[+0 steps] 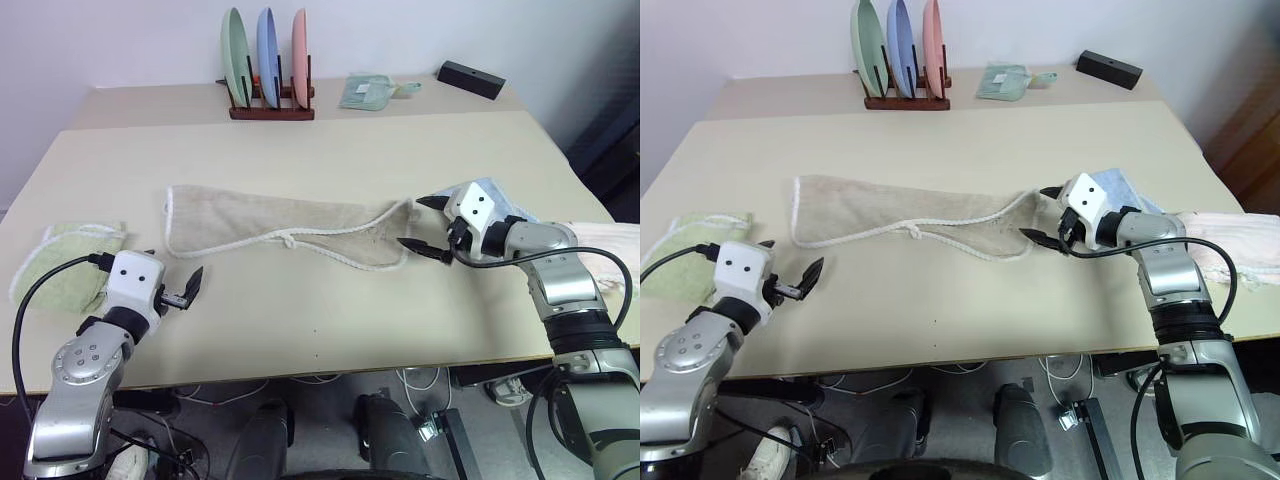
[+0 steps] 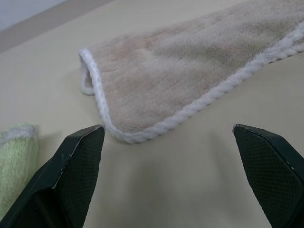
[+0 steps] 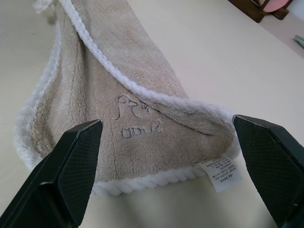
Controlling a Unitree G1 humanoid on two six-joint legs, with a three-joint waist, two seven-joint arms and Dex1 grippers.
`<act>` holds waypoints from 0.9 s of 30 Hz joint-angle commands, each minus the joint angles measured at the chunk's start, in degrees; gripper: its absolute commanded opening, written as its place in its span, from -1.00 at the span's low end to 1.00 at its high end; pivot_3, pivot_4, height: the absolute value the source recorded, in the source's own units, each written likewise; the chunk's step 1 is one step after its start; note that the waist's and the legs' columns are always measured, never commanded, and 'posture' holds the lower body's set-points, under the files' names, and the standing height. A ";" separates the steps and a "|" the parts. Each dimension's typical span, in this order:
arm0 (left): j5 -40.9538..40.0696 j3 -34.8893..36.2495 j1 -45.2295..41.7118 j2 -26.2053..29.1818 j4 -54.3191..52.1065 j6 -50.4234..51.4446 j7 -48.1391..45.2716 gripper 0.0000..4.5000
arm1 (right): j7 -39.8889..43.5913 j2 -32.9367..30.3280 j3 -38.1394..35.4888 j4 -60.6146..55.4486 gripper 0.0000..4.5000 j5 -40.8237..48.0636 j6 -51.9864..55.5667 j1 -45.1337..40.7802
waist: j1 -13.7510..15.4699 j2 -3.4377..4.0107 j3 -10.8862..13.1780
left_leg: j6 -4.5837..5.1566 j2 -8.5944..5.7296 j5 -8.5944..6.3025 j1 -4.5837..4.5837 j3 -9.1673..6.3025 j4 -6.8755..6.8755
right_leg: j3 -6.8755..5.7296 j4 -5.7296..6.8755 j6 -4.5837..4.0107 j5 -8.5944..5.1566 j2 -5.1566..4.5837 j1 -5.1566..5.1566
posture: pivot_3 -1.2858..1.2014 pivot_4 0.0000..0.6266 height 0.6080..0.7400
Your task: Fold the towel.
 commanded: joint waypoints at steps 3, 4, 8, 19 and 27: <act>0.44 0.75 1.28 -0.03 -3.49 0.27 0.72 0.96 | 0.01 0.22 -0.38 -2.49 1.00 0.10 -0.43 -0.35 | 0.01 0.00 0.00 | 0.00 0.00 0.00 0.00 0.00 0.00 | 0.00 0.00 0.00 0.00 0.00 0.00 | 0.03 -0.52 1.00; 0.34 0.89 1.53 -0.11 -3.91 0.49 0.81 0.96 | 0.00 0.30 -0.29 -2.68 1.00 0.07 -0.39 -0.30 | 0.01 0.00 0.00 | 0.00 0.00 0.00 0.00 0.00 0.00 | 0.00 0.00 0.00 0.00 0.00 0.00 | 0.03 -0.52 1.00; 0.12 1.55 2.30 -0.05 -5.45 1.45 1.20 0.96 | -0.17 1.12 0.33 -2.63 1.00 -0.18 -0.33 -0.76 | 0.00 0.00 0.00 | 0.00 0.00 0.00 0.00 0.00 0.00 | 0.00 0.00 0.00 0.00 0.00 0.00 | 0.03 -0.52 1.00; 3.03 -5.25 2.25 7.19 -9.91 2.37 -4.00 0.96 | 0.44 4.04 0.98 -5.20 1.00 1.40 4.06 -0.60 | 0.04 0.01 0.00 | 0.00 0.00 0.00 0.00 0.01 0.00 | 0.00 0.00 -0.01 0.00 0.00 0.00 | 0.03 -0.52 1.00; 10.80 -12.79 -5.98 11.77 -3.61 4.54 -3.51 0.96 | -4.31 4.94 0.15 -15.49 1.00 1.14 7.71 6.22 | 0.07 0.01 0.00 | 0.00 -0.01 0.00 0.00 0.00 0.01 | 0.00 0.00 0.00 0.00 0.00 0.02 | 0.03 -0.52 1.00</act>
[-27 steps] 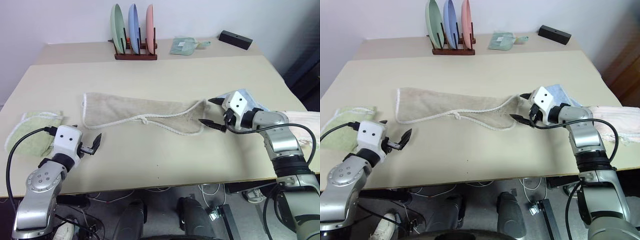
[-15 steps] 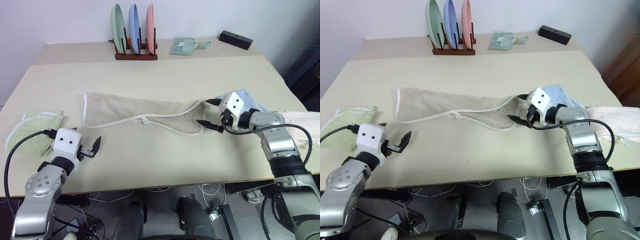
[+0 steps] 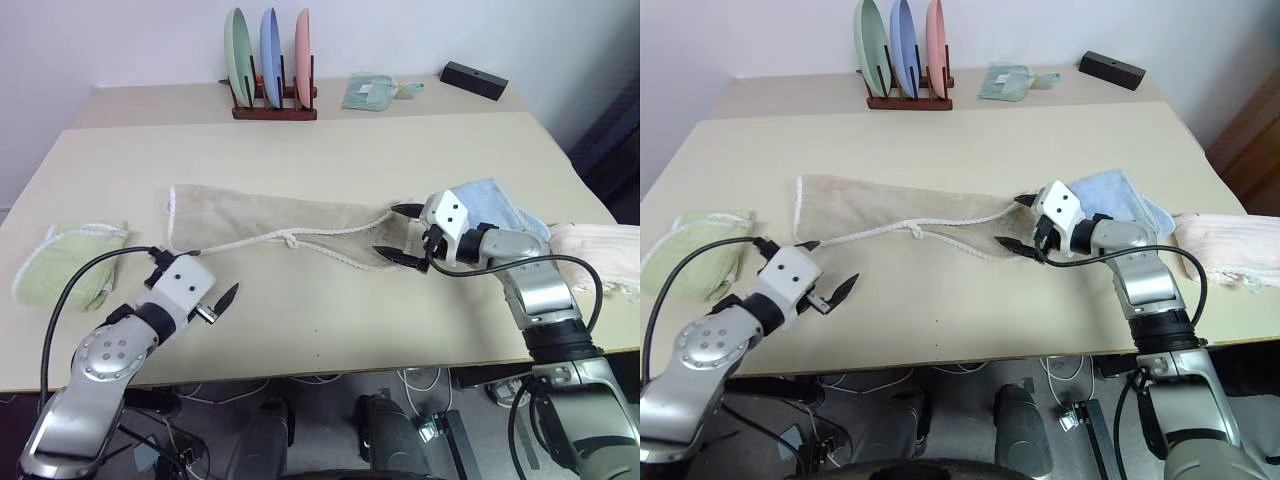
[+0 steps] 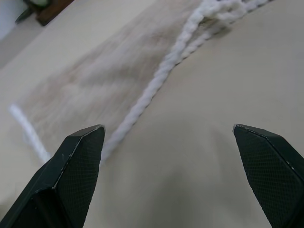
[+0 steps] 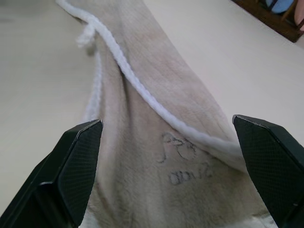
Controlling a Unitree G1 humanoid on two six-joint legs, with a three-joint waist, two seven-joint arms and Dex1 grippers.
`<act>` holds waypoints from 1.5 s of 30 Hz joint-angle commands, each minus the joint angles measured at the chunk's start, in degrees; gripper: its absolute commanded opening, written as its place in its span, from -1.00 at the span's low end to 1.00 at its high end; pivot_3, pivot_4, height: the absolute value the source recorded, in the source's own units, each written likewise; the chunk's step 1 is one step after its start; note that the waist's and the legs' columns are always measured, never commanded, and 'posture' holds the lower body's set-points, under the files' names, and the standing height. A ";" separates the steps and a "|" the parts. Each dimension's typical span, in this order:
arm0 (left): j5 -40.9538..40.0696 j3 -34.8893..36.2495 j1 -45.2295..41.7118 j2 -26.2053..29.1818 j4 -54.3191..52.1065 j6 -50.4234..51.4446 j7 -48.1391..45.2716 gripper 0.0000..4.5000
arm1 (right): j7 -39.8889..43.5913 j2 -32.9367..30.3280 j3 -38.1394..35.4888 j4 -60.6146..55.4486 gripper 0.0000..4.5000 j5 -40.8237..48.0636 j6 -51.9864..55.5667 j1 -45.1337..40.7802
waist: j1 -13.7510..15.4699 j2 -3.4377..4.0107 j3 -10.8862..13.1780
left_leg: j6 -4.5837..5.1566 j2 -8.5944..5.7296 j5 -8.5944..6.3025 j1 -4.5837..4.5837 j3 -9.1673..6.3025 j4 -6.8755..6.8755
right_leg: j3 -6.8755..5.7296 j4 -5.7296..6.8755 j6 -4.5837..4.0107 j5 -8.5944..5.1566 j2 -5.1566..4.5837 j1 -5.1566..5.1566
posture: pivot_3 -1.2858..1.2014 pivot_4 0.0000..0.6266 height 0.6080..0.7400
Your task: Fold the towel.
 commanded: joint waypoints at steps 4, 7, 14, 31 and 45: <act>5.55 0.17 -5.21 3.43 10.84 -1.45 0.69 0.96 | -3.54 0.01 -1.75 -7.68 1.00 0.96 2.69 3.78 | -0.41 0.00 0.00 | 0.00 0.00 0.00 0.02 0.00 -0.02 | 0.00 0.03 0.00 0.00 0.01 -0.02 | 0.03 -0.52 1.00; 7.22 -0.38 -7.76 5.56 19.33 -5.15 0.03 0.96 | -4.51 -0.06 -2.14 -8.51 1.00 1.09 3.18 4.30 | -0.32 0.01 0.00 | 0.00 0.01 0.00 0.03 0.00 -0.03 | 0.00 0.05 0.00 0.00 0.02 -0.04 | 0.03 -0.52 1.00; 7.82 -2.09 -15.38 6.79 37.77 -16.96 -2.82 0.96 | -6.45 0.63 -1.71 -8.78 1.00 1.02 3.38 4.06 | -0.13 0.05 -0.03 | 0.00 0.01 0.00 0.07 0.00 -0.01 | 0.00 0.13 0.01 0.00 0.01 -0.03 | 0.03 -0.52 1.00; 10.19 -4.56 -24.58 3.26 49.65 -26.80 -3.26 -0.99 | -8.09 0.25 -0.93 -8.48 1.00 -1.25 1.96 2.37 | -0.31 0.07 -0.05 | -0.01 -0.02 0.01 0.08 0.00 0.05 | 0.00 0.47 0.02 0.00 -0.02 -0.13 | 0.03 -0.52 1.00; 9.16 0.57 -15.18 4.16 34.24 -20.91 -3.16 -0.99 | -14.90 -5.03 13.20 22.05 1.00 -27.68 -29.02 -17.97 | -0.41 0.07 -0.03 | -0.02 -0.02 0.02 0.04 0.04 0.01 | 0.02 0.46 0.01 0.00 -0.03 -0.22 | 0.03 -0.52 1.00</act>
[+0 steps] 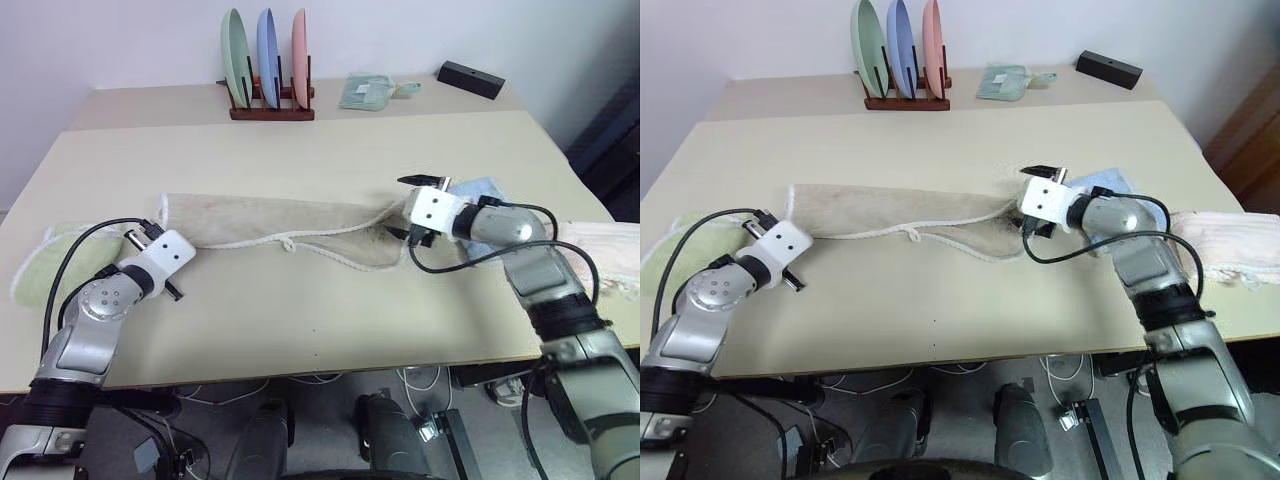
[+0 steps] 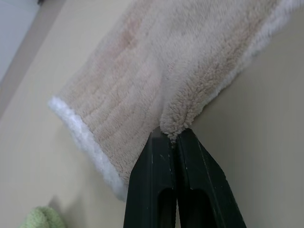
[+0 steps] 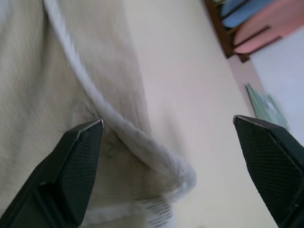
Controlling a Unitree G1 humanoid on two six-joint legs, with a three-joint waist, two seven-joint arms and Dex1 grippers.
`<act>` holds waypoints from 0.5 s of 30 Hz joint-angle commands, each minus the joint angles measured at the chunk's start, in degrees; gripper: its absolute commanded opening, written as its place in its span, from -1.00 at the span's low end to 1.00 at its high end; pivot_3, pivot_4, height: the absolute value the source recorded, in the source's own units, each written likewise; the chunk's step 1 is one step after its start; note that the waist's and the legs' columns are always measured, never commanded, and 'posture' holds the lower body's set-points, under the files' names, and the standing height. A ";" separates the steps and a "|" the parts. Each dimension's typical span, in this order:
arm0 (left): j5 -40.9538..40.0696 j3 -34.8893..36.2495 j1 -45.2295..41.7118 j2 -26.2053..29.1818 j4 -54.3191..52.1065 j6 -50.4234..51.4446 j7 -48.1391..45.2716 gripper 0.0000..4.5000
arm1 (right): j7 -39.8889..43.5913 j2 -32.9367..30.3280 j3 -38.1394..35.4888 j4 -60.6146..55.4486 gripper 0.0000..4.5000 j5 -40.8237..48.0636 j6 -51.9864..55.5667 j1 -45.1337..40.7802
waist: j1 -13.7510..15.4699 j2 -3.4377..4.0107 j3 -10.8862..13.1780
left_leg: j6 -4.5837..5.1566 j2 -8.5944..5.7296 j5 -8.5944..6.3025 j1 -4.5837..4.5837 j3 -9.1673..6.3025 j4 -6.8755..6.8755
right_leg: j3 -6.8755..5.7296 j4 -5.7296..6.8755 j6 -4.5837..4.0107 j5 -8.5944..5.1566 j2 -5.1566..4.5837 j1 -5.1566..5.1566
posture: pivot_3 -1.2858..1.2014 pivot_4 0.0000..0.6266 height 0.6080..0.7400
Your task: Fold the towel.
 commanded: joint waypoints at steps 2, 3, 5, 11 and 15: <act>-0.17 2.01 0.45 0.34 -3.05 1.16 0.19 -0.99 | -4.05 0.93 3.14 12.16 1.00 -5.83 -10.92 -7.32 | -0.12 -0.01 0.01 | 0.00 0.00 0.00 0.00 -0.01 -0.02 | 0.00 -0.01 0.00 0.00 0.00 -0.01 | 0.03 -0.52 1.00; -0.18 2.01 0.58 0.24 -3.38 1.39 0.18 -0.99 | -5.78 1.58 4.33 15.78 1.00 -7.77 -12.63 -9.50 | -0.14 -0.01 0.01 | 0.00 0.00 0.00 0.00 0.00 -0.03 | 0.00 -0.01 0.00 0.00 0.00 -0.01 | 0.03 -0.52 1.00; -0.16 1.98 0.82 0.06 -3.95 1.77 0.19 -0.99 | -8.53 2.33 6.13 21.22 1.00 -10.88 -15.47 -12.61 | -0.28 0.01 0.02 | -0.01 0.00 0.00 0.00 0.00 -0.03 | 0.00 0.00 -0.01 0.00 0.00 -0.02 | 0.03 -0.52 1.00; -0.51 2.79 2.78 0.11 -6.08 2.73 -0.21 -1.00 | -10.79 2.25 8.17 29.33 -0.04 -13.92 -21.27 -17.17 | -0.59 0.02 0.02 | -0.01 0.00 0.01 -0.01 -0.01 -0.07 | 0.01 -0.02 -0.01 0.00 0.00 -0.04 | 0.03 -0.52 1.00; -1.41 3.01 3.69 0.37 -6.91 3.14 -1.64 -1.00 | -10.08 1.48 7.72 29.38 -0.95 -13.41 -23.65 -17.37 | -0.94 0.03 0.03 | -0.01 0.00 0.01 -0.01 -0.02 -0.06 | 0.01 0.00 -0.01 0.00 0.00 -0.03 | 0.03 -0.52 1.00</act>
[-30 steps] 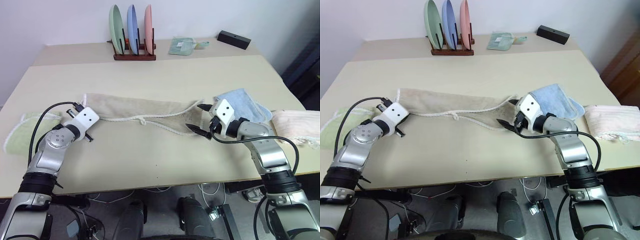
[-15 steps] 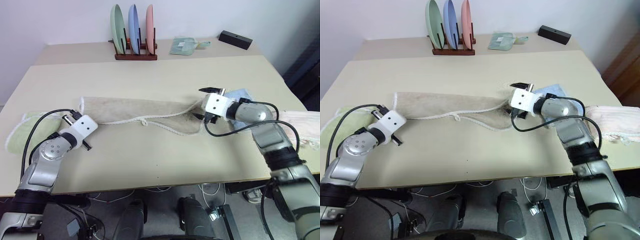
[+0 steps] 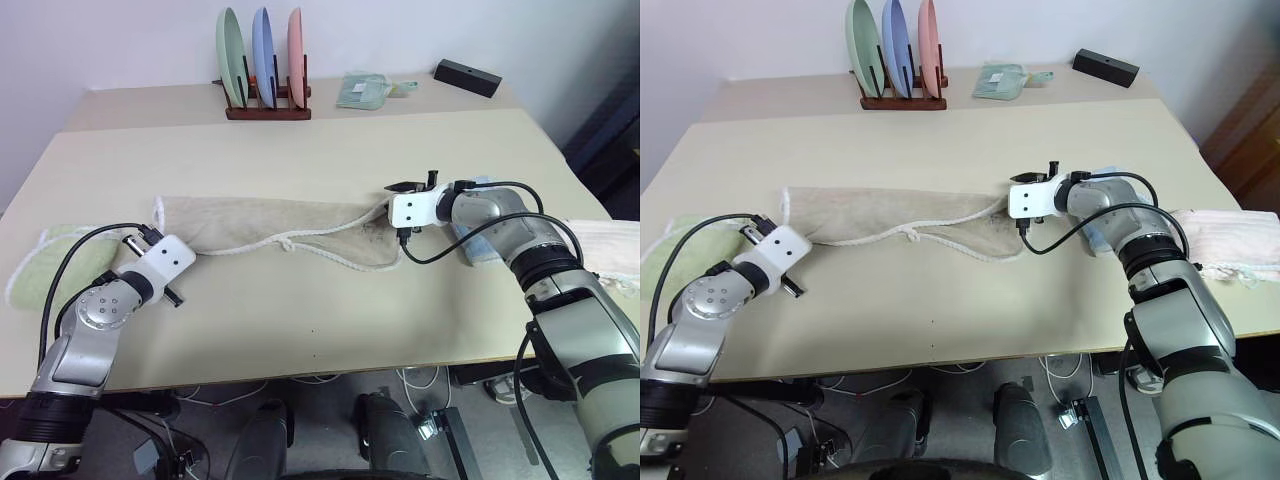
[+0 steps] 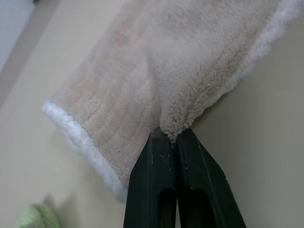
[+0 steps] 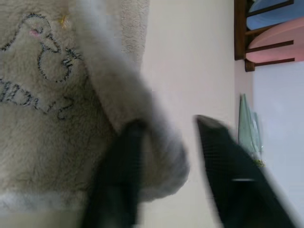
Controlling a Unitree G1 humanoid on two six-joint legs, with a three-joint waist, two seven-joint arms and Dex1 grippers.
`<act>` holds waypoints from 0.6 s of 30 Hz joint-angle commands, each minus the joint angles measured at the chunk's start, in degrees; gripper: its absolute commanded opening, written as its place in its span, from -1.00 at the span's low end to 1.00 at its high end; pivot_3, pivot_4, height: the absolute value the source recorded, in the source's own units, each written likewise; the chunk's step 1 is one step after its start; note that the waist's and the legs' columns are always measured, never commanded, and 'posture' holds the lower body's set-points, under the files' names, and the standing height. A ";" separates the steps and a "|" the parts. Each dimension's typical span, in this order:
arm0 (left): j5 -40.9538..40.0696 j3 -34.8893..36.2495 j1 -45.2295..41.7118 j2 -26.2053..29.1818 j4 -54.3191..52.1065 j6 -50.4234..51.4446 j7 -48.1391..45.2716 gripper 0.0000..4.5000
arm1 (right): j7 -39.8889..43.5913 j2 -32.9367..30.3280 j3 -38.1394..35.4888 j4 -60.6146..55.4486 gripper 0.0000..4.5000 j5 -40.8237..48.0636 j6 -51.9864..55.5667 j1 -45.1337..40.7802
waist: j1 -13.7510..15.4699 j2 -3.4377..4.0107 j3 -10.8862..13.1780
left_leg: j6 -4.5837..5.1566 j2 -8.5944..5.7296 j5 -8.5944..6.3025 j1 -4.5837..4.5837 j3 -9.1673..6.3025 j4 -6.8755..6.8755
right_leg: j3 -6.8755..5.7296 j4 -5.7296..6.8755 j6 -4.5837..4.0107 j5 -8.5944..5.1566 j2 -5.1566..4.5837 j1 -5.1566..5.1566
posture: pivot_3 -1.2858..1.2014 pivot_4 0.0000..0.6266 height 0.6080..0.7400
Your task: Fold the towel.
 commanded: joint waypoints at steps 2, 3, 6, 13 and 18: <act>-3.87 3.49 -1.29 0.01 -2.68 1.68 -1.82 -1.00 | 0.37 -1.57 -2.11 -1.71 -0.98 1.53 -2.09 -2.00 | -0.40 0.00 0.00 | 0.00 0.00 0.00 0.00 -0.01 0.00 | 0.00 0.00 0.00 0.00 0.00 0.00 | 0.03 -0.52 1.00; -4.70 3.97 -1.96 -0.14 -2.65 2.14 -2.04 -1.00 | 0.39 -1.74 -2.36 -1.86 -0.98 1.64 -2.08 -2.17 | -0.47 0.01 0.01 | 0.00 0.00 0.00 0.00 -0.02 -0.01 | 0.00 0.01 0.00 0.00 0.00 0.00 | 0.03 -0.52 1.00; -6.57 4.77 -6.16 -0.14 -0.63 2.83 -2.47 -1.00 | 0.14 -2.25 -3.19 -1.75 -0.98 2.12 -1.54 -3.53 | -0.61 0.01 0.01 | 0.00 0.00 0.00 0.00 -0.02 0.01 | -0.01 0.02 0.00 0.00 0.00 0.00 | 0.03 -0.52 1.00; -7.05 5.54 -33.60 -1.34 19.08 -3.07 3.63 -1.00 | -11.44 -3.93 -4.24 2.86 -0.98 -2.21 2.66 -15.46 | -0.56 0.00 0.10 | -0.08 -0.03 0.05 -0.02 -0.05 0.04 | -0.02 0.06 -0.01 0.02 0.00 -0.02 | 0.03 -0.52 1.00; -7.78 7.87 -53.09 -0.75 34.00 -9.31 10.12 -1.00 | -18.22 -5.32 -4.65 5.13 -0.98 -3.56 2.86 -23.50 | -0.80 -0.05 0.13 | -0.09 -0.03 0.05 -0.21 -0.03 -0.03 | -0.02 -0.03 0.01 0.01 0.00 -0.21 | 0.03 -0.52 1.00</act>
